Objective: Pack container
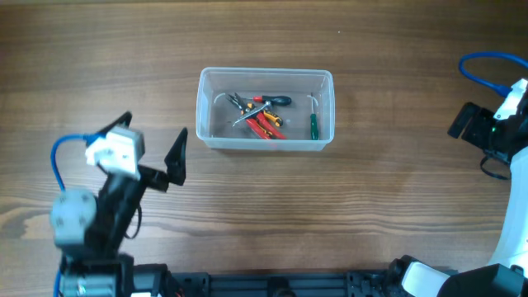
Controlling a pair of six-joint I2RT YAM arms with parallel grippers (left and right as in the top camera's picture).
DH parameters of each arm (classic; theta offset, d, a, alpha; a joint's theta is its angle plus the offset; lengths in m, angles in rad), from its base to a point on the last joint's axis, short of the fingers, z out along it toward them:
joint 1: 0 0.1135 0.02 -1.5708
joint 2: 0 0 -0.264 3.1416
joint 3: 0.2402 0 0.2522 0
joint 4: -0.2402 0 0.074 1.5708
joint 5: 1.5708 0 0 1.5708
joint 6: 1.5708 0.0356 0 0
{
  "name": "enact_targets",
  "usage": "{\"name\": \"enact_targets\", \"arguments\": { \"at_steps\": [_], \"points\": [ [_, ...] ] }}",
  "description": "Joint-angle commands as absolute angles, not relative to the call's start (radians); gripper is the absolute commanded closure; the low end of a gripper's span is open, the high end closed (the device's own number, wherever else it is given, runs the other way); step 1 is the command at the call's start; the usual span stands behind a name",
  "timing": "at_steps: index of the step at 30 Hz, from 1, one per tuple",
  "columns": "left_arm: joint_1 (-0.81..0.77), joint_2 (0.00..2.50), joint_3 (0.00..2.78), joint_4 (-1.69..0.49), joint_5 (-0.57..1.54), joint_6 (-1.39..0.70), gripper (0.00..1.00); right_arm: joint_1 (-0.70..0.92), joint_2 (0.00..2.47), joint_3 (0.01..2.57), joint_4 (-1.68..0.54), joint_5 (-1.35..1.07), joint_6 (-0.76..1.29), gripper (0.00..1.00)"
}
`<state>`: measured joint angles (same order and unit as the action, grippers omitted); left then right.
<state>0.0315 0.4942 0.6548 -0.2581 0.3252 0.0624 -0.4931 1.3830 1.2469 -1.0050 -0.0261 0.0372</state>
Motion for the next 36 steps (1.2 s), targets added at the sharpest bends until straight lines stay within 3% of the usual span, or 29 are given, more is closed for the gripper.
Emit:
{"name": "enact_targets", "arguments": {
  "at_steps": [1,12,24,36],
  "points": [
    [0.018,0.342,0.541,-0.246,0.153,-0.065,0.00,-0.495,1.384,1.244,-1.002,-0.035,0.053,0.00],
    [0.018,0.010,0.270,-0.250,0.032,-0.173,0.00,-0.495,1.384,1.244,-1.002,-0.035,0.052,0.00],
    [0.018,0.003,0.203,-0.289,-0.017,-0.165,0.00,-0.495,1.384,1.244,-1.002,-0.035,0.052,0.00],
    [0.017,0.003,0.045,-0.160,-0.017,-0.135,0.00,-0.495,1.384,1.244,-1.002,-0.035,0.053,0.00]
  ]
}}
